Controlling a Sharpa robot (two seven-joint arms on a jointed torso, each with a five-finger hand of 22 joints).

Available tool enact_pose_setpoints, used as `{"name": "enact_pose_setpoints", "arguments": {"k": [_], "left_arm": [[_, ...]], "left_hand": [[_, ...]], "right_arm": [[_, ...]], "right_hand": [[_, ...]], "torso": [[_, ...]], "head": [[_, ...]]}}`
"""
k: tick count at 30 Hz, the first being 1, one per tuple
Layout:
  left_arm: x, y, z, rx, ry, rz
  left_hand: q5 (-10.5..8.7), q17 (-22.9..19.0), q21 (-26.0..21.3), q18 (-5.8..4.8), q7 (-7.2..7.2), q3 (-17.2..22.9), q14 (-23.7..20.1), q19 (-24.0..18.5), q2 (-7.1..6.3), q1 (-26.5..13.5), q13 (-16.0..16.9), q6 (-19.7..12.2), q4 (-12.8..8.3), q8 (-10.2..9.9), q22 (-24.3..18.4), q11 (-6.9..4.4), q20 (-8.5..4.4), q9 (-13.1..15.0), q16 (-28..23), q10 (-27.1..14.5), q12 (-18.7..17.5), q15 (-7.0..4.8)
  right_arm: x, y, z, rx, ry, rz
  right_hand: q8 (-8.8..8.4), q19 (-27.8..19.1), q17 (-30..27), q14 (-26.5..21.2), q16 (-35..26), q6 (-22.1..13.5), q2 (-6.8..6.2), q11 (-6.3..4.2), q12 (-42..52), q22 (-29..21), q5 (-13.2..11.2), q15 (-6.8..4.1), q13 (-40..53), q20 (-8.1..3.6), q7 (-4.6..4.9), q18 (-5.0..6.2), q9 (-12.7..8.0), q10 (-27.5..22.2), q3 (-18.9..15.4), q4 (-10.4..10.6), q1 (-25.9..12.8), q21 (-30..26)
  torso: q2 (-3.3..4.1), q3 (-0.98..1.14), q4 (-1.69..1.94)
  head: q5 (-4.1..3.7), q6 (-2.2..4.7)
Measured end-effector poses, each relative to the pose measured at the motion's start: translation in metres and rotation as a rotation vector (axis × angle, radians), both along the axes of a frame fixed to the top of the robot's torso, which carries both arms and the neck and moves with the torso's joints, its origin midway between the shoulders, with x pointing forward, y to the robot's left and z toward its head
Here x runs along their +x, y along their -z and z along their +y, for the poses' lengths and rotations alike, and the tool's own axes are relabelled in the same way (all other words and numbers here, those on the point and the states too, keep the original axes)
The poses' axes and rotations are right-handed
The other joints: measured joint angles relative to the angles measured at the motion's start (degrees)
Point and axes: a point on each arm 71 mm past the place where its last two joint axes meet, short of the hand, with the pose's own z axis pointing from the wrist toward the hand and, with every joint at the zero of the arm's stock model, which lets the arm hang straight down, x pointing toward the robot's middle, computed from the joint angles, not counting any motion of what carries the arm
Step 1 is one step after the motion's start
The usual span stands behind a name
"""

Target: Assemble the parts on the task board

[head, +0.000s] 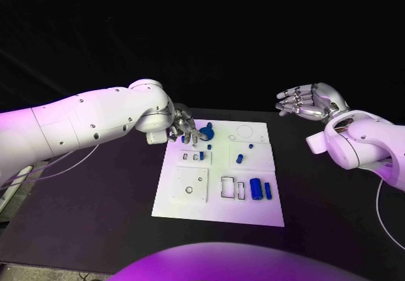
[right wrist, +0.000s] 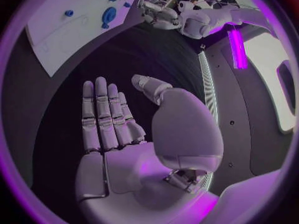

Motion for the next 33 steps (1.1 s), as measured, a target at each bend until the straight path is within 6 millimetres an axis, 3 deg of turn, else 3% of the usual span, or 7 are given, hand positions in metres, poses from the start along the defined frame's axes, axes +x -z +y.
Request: {"name": "enact_pose_setpoints", "arguments": {"k": [7,10,13,22,26,29,33], "left_arm": [[-0.003,0.005,-0.002,0.043,0.036,0.072],[-0.003,0.006,-0.004,0.053,0.046,0.091],[-0.003,0.008,-0.006,0.060,0.052,0.103],[0.000,0.011,-0.011,0.079,0.059,0.119],[0.001,0.013,-0.014,0.083,0.060,0.121],[0.002,0.014,-0.015,0.085,0.057,0.123],[0.004,0.015,-0.014,0.086,0.050,0.125]], "left_hand": [[0.00,0.00,0.96,0.00,0.64,0.00,-0.09,1.35,0.75,1.38,-0.21,-1.86,0.00,-0.96,2.88,0.52,0.57,-0.67,-0.17,-1.31,-0.20,0.51],[0.25,-0.01,3.26,0.00,0.21,0.00,-0.09,3.46,0.85,1.48,-0.02,-0.57,0.00,0.32,6.32,0.50,0.46,-0.46,1.88,-1.29,0.67,0.51],[0.25,-0.01,5.53,-0.94,-0.38,0.24,-0.09,5.19,0.85,1.48,1.95,0.02,0.24,1.88,9.85,-0.14,0.16,0.50,3.30,-0.16,3.24,0.51],[0.46,-0.01,7.02,-0.94,-0.08,0.24,-0.09,6.10,0.58,1.20,3.89,-1.00,0.24,2.34,12.51,-0.21,0.06,1.22,3.97,0.48,5.82,0.51],[4.49,-0.01,7.66,-1.82,0.09,0.24,-0.09,6.14,0.26,0.23,4.14,-1.58,0.24,2.55,13.48,-0.21,0.10,1.61,4.05,0.48,6.45,0.51],[9.36,-0.01,8.13,-1.83,0.14,0.24,-0.09,6.40,-0.67,-2.83,4.14,-1.95,0.23,3.01,14.42,0.01,0.36,1.93,4.29,0.25,7.00,0.51],[10.91,-0.02,8.13,-1.82,0.11,0.24,-0.09,6.40,-1.87,-4.48,3.95,-1.98,0.23,3.02,14.86,0.14,0.36,2.07,4.29,0.13,7.01,0.51]], "right_arm": [[0.002,0.000,-0.001,0.016,0.008,0.004],[0.002,0.001,-0.002,0.019,0.011,0.006],[0.003,0.001,-0.002,0.022,0.014,0.008],[0.005,0.002,-0.002,0.027,0.019,0.011],[0.005,0.002,-0.001,0.030,0.020,0.012],[0.006,0.002,-0.001,0.032,0.020,0.012],[0.006,0.002,-0.002,0.035,0.022,0.013]], "right_hand": [[0.00,0.21,-0.21,0.00,-0.94,-0.02,0.02,0.15,-0.29,-0.60,0.23,0.00,-0.53,0.21,-0.01,0.00,-0.28,0.15,-0.15,-0.15,-0.01,-0.63],[0.00,0.21,-0.28,0.00,-1.18,-0.02,0.02,0.15,-0.46,-0.80,0.22,0.00,-0.74,0.21,-0.01,0.00,-0.38,0.15,-0.31,-0.31,-0.01,-0.84],[0.00,0.21,-0.35,0.00,-1.29,-0.02,0.02,0.15,-0.46,-0.97,0.45,0.00,-0.90,0.21,-0.02,0.00,-0.47,0.15,-0.41,-0.21,-0.01,-0.93],[0.00,-0.12,-0.75,-0.72,-3.37,-0.56,0.02,0.38,-1.70,-2.34,0.57,0.72,-2.04,0.54,-0.12,0.00,-1.12,-0.07,-1.51,-0.51,-0.01,-2.66],[0.00,-0.42,-1.12,-1.25,-4.72,-0.63,0.05,0.68,-2.03,-3.42,0.76,1.25,-2.91,0.83,-0.06,0.00,-1.61,-0.38,-1.98,-0.71,0.01,-3.75],[0.00,-0.62,-1.21,-1.43,-4.97,-0.84,0.25,0.89,-2.11,-3.69,0.99,1.43,-3.10,1.03,-0.26,0.00,-1.72,-0.59,-2.01,-0.74,0.22,-3.98],[0.00,-0.62,-1.26,-1.57,-5.07,-0.84,0.25,0.88,-2.23,-3.84,0.99,1.29,-3.21,1.03,-0.26,0.00,-1.81,-0.59,-2.29,-0.71,0.22,-3.98]], "torso": [[-0.02,0.02,-0.04],[-0.03,0.03,-0.05],[-0.03,0.03,-0.08],[0.01,0.02,-0.09],[0.01,0.02,-0.08],[0.01,0.02,-0.08],[0.01,0.02,-0.07]], "head": [[0.01,-0.38],[0.01,-0.44],[0.01,-0.46],[-0.06,-0.47],[-0.09,-0.47],[-0.08,-0.47],[-0.05,-0.47]]}}
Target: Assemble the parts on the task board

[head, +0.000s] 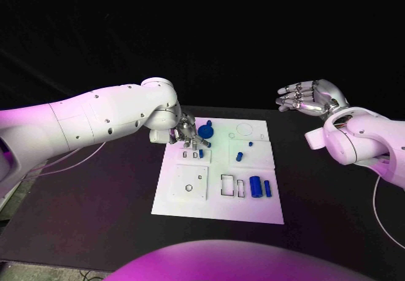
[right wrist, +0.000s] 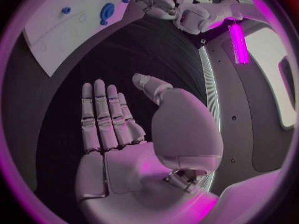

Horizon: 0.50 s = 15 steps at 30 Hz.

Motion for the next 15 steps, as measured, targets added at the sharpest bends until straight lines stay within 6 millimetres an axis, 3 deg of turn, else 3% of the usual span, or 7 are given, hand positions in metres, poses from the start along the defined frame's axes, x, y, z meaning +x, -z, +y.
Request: {"name": "enact_pose_setpoints", "arguments": {"k": [2,6,13,15], "left_arm": [[0.0007,0.0003,0.0004,0.001,-0.003,0.001],[0.0017,0.0008,0.0008,0.002,-0.006,0.003],[0.0028,0.0017,0.0005,0.001,-0.007,0.010],[0.0034,0.0023,0.0001,0.000,-0.009,0.013]], "left_hand": [[1.09,0.00,0.00,0.00,0.02,0.00,0.00,0.00,-0.44,-0.55,-0.25,-0.38,0.00,0.20,0.02,0.09,0.00,0.07,0.00,-0.09,0.00,0.00],[8.38,0.00,0.00,0.00,0.01,-0.17,0.00,0.00,-1.13,-2.28,-1.05,-0.80,0.16,0.52,0.16,0.06,0.00,0.39,0.22,-0.73,0.00,0.00],[18.34,-0.01,0.00,0.00,0.01,-0.17,0.00,0.00,-1.06,-2.67,-2.03,-1.21,0.16,0.82,0.36,-0.04,0.00,0.49,0.22,-1.64,0.00,0.00],[22.00,-0.01,0.00,0.00,0.01,-0.17,0.00,0.00,-1.17,-2.55,-2.28,-1.21,0.16,1.04,0.37,-0.24,0.00,0.49,0.22,-1.84,-0.12,0.00]], "right_arm": [[0.0003,0.0001,-0.0003,0.001,0.002,0.001],[0.0008,0.0007,-0.0003,0.003,0.004,0.003],[0.0012,0.0015,-0.0005,0.005,0.007,0.007],[0.0013,0.0016,-0.0004,0.006,0.007,0.008]], "right_hand": [[0.00,0.00,0.00,-0.09,0.00,0.00,0.00,0.00,0.00,-0.01,0.00,-0.06,-0.03,0.00,0.00,0.00,0.00,0.00,0.00,0.00,0.00,-0.06],[0.00,0.00,0.00,-0.28,-0.32,-0.18,0.00,0.00,0.00,-0.18,0.25,0.13,-0.15,0.00,0.18,0.00,-0.10,0.00,-0.31,0.00,0.00,-0.28],[0.00,0.00,-0.07,-0.28,-0.32,-0.18,0.00,-0.01,0.01,-0.33,0.24,0.13,-0.21,0.00,0.18,0.00,-0.18,-0.01,-0.31,0.00,0.00,-0.63],[0.00,0.00,-0.07,-0.28,-0.32,-0.18,0.00,-0.01,0.01,-0.33,0.45,0.13,-0.28,0.00,0.18,0.00,-0.18,-0.01,-0.31,0.00,0.00,-0.63]], "torso": [[0.00,0.00,0.02],[0.00,0.01,0.02],[0.00,0.03,0.03],[0.00,0.03,0.03]], "head": [[0.00,0.00],[0.00,0.00],[-0.08,0.00],[-0.12,0.00]]}}
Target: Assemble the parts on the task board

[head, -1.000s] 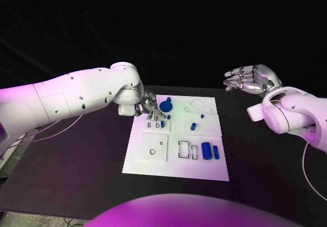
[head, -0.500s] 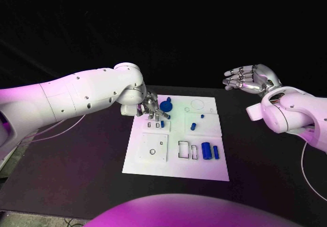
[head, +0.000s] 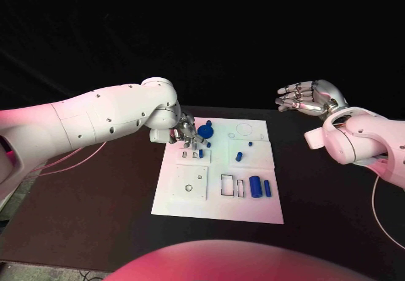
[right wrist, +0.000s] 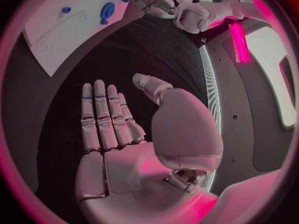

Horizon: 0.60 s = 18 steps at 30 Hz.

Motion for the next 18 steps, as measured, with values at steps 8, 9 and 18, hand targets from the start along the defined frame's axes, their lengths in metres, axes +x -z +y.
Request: {"name": "enact_pose_setpoints", "arguments": {"k": [8,9,18], "left_arm": [[0.0024,0.0041,-0.0012,-0.003,-0.012,0.015],[0.0026,0.0047,-0.0011,-0.004,-0.013,0.017],[0.0034,0.0086,-0.0026,-0.009,-0.020,0.039]], "left_hand": [[3.02,0.00,0.00,0.00,-0.32,0.00,0.00,0.00,-0.50,1.25,-0.37,0.32,0.00,0.05,0.14,-0.20,0.00,-0.09,0.00,-0.20,-0.16,0.00],[2.80,0.00,0.00,0.00,-0.35,0.00,0.00,0.00,-0.49,1.25,-0.37,0.35,0.00,0.28,0.15,-0.20,0.00,-0.09,0.00,-0.20,-0.16,0.00],[0.79,-0.01,0.00,0.00,-0.52,0.00,0.00,-0.01,-0.49,1.25,-0.46,0.52,0.00,0.33,0.27,-0.20,0.00,-0.15,0.00,-0.20,-0.16,0.00]], "right_arm": [[0.0001,0.0004,0.0002,0.003,0.001,0.003],[0.0001,0.0004,0.0002,0.003,0.002,0.003],[0.0001,0.0007,0.0002,0.006,0.003,0.006]], "right_hand": [[0.00,-0.20,0.00,0.00,-0.22,0.00,0.00,-0.01,0.00,-0.08,0.00,0.00,0.00,0.20,0.00,0.00,0.00,-0.01,0.00,0.00,0.00,0.00],[0.00,-0.20,0.00,0.00,-0.22,0.00,0.00,-0.01,0.00,-0.08,0.00,0.00,0.00,0.20,0.00,0.00,0.00,-0.01,0.00,0.00,0.00,0.00],[0.00,-0.20,-0.05,0.00,-0.22,0.00,0.00,-0.01,0.01,-0.15,0.00,0.00,-0.05,0.20,0.00,0.00,-0.05,-0.01,-0.31,0.00,0.00,0.00]], "torso": [[-0.03,0.00,-0.02],[-0.03,0.00,-0.03],[-0.03,0.00,0.01]], "head": [[-0.22,0.00],[-0.23,0.00],[-0.40,0.00]]}}
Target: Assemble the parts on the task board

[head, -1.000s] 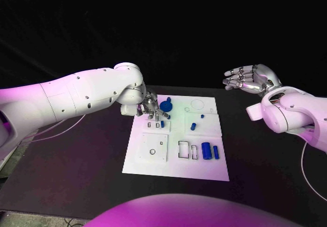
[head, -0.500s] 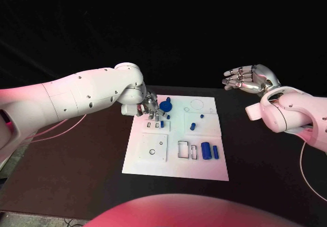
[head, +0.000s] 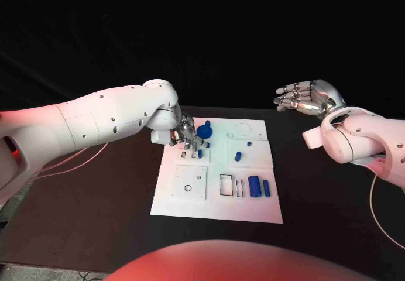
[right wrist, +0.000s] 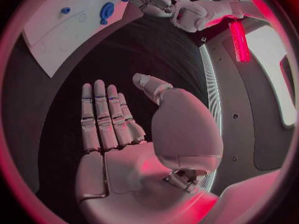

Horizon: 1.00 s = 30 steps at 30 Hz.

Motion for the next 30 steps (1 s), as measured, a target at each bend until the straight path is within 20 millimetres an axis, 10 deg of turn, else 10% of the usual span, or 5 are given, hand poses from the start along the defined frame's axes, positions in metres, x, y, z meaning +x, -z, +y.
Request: {"name": "enact_pose_setpoints", "arguments": {"k": [30], "left_arm": [[0.001,0.013,-0.002,-0.003,-0.006,0.048]], "left_hand": [[-2.11,0.00,-0.25,0.00,0.01,0.00,0.00,-0.22,0.25,0.71,-0.27,0.00,0.00,0.00,-0.01,0.00,-0.21,-0.17,0.00,0.00,0.00,0.00]], "right_arm": [[0.000,0.002,0.002,0.005,0.000,0.007]], "right_hand": [[0.00,0.00,0.01,-0.21,-0.23,0.00,0.25,-0.01,0.01,-0.19,0.21,0.21,-0.14,0.00,0.00,0.00,0.01,0.00,0.00,0.00,-0.25,-0.21]], "torso": [[0.05,0.03,0.03]], "head": [[-0.12,0.00]]}}
